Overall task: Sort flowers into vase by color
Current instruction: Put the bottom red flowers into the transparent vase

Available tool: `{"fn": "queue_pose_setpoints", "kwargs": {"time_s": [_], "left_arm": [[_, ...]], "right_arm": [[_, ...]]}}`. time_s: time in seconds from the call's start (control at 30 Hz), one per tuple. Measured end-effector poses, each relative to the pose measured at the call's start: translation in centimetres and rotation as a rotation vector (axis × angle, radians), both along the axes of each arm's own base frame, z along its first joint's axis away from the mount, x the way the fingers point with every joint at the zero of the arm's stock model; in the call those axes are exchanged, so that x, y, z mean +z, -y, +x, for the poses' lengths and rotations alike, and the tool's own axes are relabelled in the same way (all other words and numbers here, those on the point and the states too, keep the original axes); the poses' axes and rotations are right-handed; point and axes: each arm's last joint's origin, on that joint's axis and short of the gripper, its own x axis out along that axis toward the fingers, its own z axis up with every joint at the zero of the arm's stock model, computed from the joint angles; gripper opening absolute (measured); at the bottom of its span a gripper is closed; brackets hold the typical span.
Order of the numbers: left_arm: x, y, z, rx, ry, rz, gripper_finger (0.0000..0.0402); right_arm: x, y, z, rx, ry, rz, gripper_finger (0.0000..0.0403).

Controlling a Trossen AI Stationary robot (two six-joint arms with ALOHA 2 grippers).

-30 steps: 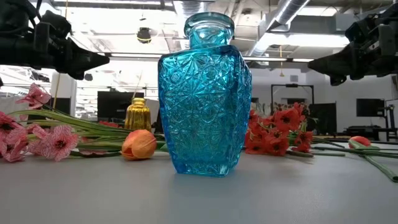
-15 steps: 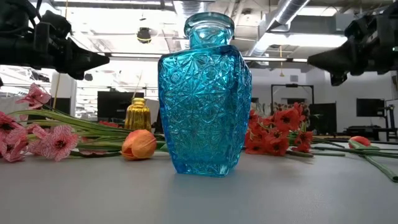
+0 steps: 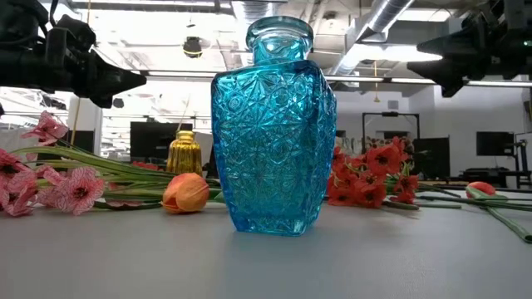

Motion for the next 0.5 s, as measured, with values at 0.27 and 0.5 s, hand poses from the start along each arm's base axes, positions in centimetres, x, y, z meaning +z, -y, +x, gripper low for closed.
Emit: {"fn": "queue_pose_setpoints", "kwargs": {"time_s": [0.27, 0.5], "left_arm": [[0.0, 0.0, 0.0, 0.000, -0.001, 0.002, 0.0000], [0.0, 0.0, 0.0, 0.000, -0.001, 0.002, 0.0000]], "right_arm": [[1.8, 0.3, 3.2, 0.022, -0.247, -0.068, 0.0261], [3.2, 0.1, 6.3, 0.088, -0.681, -0.052, 0.0260]]}}
